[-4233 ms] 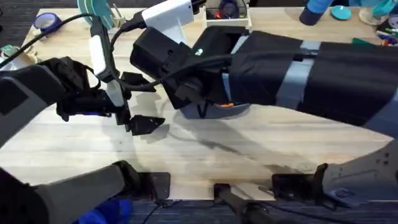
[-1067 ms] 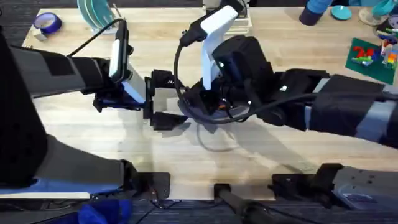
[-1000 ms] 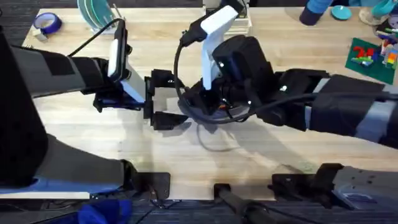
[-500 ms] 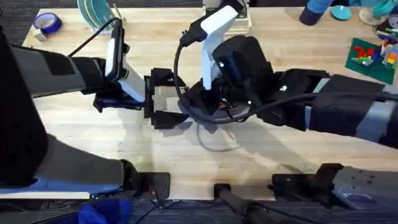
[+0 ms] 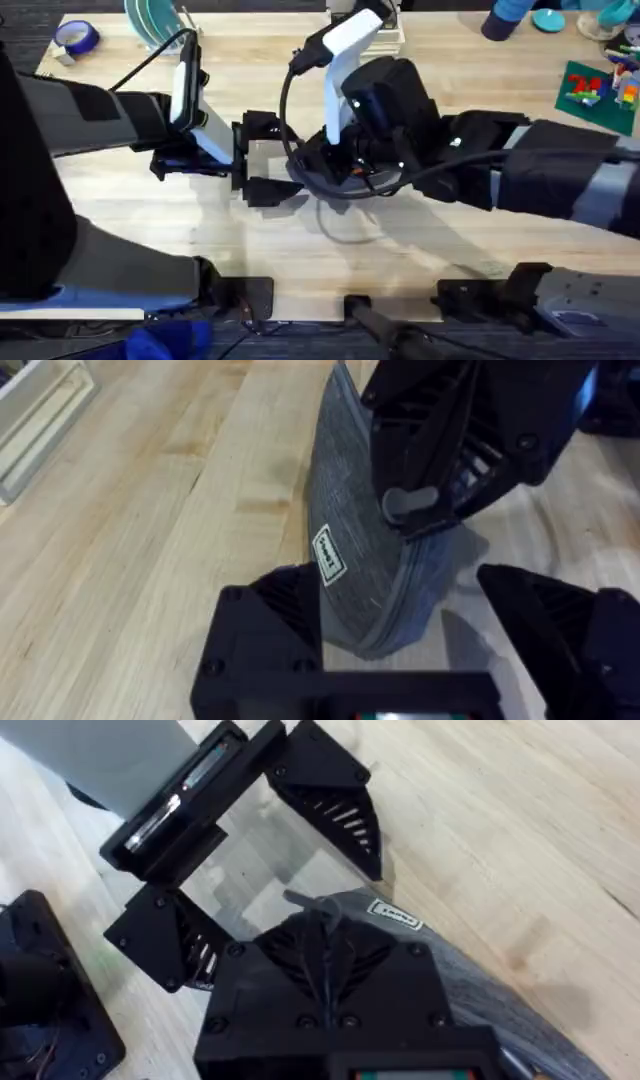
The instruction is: Unzip the bag, pick up the pens from the table one at a time and place them inside, then zip the bag closed.
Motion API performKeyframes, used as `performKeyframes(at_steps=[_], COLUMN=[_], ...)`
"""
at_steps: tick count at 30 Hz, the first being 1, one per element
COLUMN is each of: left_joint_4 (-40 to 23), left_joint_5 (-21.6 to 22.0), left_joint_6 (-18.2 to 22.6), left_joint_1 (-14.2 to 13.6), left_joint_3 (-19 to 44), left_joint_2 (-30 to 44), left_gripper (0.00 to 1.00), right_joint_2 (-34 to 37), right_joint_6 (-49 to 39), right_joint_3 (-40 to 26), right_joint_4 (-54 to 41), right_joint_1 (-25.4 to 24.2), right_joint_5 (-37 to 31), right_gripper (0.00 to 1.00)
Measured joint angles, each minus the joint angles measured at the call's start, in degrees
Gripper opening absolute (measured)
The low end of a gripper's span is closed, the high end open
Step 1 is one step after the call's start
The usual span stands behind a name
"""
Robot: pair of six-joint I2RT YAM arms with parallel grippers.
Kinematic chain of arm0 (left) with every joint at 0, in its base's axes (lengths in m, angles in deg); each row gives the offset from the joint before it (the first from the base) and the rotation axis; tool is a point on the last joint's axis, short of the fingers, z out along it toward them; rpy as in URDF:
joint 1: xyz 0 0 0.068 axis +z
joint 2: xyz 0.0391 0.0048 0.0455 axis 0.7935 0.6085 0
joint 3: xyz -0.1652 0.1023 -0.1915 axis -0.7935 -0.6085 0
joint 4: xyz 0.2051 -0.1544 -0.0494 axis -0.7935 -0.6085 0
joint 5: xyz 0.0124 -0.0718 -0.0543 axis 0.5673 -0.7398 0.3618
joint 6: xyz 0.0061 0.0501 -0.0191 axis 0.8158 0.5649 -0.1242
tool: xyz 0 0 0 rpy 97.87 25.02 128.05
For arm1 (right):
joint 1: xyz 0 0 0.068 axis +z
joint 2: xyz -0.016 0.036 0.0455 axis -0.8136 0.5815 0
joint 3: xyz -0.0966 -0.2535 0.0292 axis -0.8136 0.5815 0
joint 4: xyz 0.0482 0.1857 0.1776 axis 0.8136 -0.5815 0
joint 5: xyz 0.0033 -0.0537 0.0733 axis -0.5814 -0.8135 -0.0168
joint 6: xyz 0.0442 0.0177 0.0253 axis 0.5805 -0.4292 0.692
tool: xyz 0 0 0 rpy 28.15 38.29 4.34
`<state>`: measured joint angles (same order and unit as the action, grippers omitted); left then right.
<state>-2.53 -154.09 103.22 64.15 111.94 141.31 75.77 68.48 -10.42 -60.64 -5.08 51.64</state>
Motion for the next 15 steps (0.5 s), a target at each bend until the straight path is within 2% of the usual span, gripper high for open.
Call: performKeyframes(at_steps=[8, 10, 12, 15], left_joint_4=[0.0, 0.0, -0.1, 0.1], left_joint_5=[2.3, 2.5, 2.6, 2.6], left_joint_6=[0.1, 0.1, 0.1, 0.1], left_joint_1=[0.0, 0.0, 0.0, 0.0], left_joint_3=[0.0, 0.0, 0.0, 0.0], left_joint_2=[0.0, 0.0, 0.0, 0.0], left_gripper=[0.949, 0.914, 0.642, 0.168], right_joint_2=[0.0, 0.0, 0.0, 0.0], right_joint_6=[-0.1, -0.2, -0.2, -0.2], right_joint_3=[0.0, 0.0, 0.0, 0.0], right_joint_4=[0.0, 0.0, 0.0, 0.0], right_joint_1=[0.0, 0.0, 0.0, 0.0], right_joint_5=[0.0, 0.0, 0.0, 0.0], right_gripper=[0.033, 0.033, 0.033, 0.033])
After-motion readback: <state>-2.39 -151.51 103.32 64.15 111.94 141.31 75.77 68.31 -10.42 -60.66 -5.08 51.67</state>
